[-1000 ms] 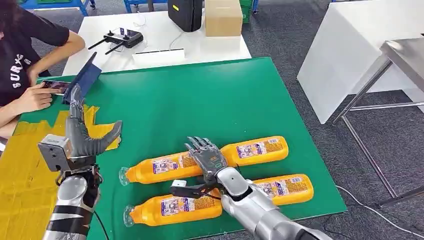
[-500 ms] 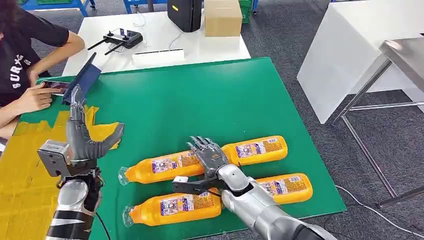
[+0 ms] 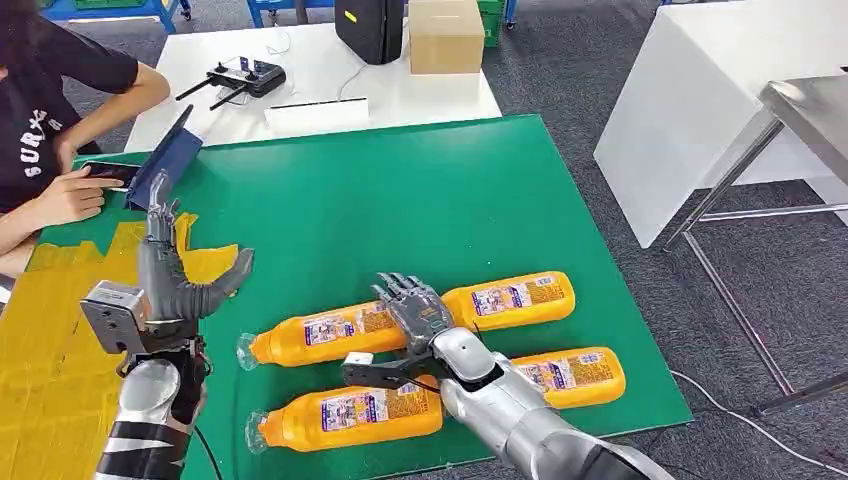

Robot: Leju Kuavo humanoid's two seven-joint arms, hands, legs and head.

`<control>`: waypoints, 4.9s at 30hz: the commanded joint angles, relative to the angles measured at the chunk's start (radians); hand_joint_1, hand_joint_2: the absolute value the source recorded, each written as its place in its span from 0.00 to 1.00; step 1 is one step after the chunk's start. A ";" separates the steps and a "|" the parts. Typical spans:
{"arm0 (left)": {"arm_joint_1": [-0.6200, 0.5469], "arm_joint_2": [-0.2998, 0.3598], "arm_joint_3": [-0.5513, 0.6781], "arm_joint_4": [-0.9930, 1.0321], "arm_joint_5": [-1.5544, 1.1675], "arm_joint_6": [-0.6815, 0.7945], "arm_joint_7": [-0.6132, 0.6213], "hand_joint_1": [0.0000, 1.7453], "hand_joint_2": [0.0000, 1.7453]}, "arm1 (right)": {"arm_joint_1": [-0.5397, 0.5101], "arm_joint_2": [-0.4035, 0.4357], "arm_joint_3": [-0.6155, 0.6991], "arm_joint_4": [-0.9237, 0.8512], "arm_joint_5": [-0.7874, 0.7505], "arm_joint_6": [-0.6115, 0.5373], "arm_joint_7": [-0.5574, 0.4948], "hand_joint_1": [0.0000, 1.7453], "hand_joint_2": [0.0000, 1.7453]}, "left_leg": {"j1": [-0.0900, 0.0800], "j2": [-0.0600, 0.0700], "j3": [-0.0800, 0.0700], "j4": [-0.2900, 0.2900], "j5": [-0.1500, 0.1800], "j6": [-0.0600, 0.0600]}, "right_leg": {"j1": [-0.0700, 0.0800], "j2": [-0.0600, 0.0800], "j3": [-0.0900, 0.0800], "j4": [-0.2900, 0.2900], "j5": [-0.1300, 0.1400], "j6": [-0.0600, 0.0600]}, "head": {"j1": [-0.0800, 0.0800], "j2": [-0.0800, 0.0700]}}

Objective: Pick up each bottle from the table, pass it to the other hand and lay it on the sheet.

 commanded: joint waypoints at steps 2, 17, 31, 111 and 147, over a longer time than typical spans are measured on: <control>-0.023 -0.016 -0.023 0.057 0.012 -0.005 0.012 0.00 1.00 | -0.053 0.015 0.027 0.021 0.035 0.020 -0.029 0.00 1.00 | 0.000 -0.002 0.000 0.000 0.000 0.000 | 0.000 0.000 0.000 0.000 0.000 0.000 | 0.000 0.000; -0.054 -0.024 -0.034 0.109 0.064 -0.019 0.001 0.00 1.00 | -0.101 0.049 0.131 0.078 0.061 0.110 -0.094 0.00 1.00 | 0.001 -0.003 0.001 0.000 0.000 -0.001 | 0.000 0.000 0.002 0.000 -0.001 0.000 | 0.000 0.000; -0.082 -0.019 -0.056 0.131 0.078 -0.025 -0.003 0.00 1.00 | -0.114 0.058 0.039 0.105 -0.159 0.213 -0.161 0.00 1.00 | 0.001 -0.003 0.000 0.000 0.000 -0.001 | 0.000 -0.001 0.000 0.000 -0.001 0.000 | 0.000 0.000; -0.046 0.065 -0.255 0.101 0.440 -0.522 0.133 0.00 1.00 | 0.242 0.026 -0.353 -0.572 -0.675 -0.203 -0.460 1.00 1.00 | 0.002 -0.008 0.001 0.000 0.000 -0.002 | 0.001 -0.004 0.003 -0.001 -0.001 -0.001 | 0.000 0.000; -0.097 0.050 -0.285 0.197 0.541 -0.514 0.175 0.00 1.00 | 0.241 0.030 -0.180 -0.445 -0.612 -0.210 -0.463 1.00 1.00 | 0.001 -0.002 0.002 -0.001 0.000 -0.001 | 0.000 0.000 0.002 -0.001 0.000 0.000 | 0.000 0.000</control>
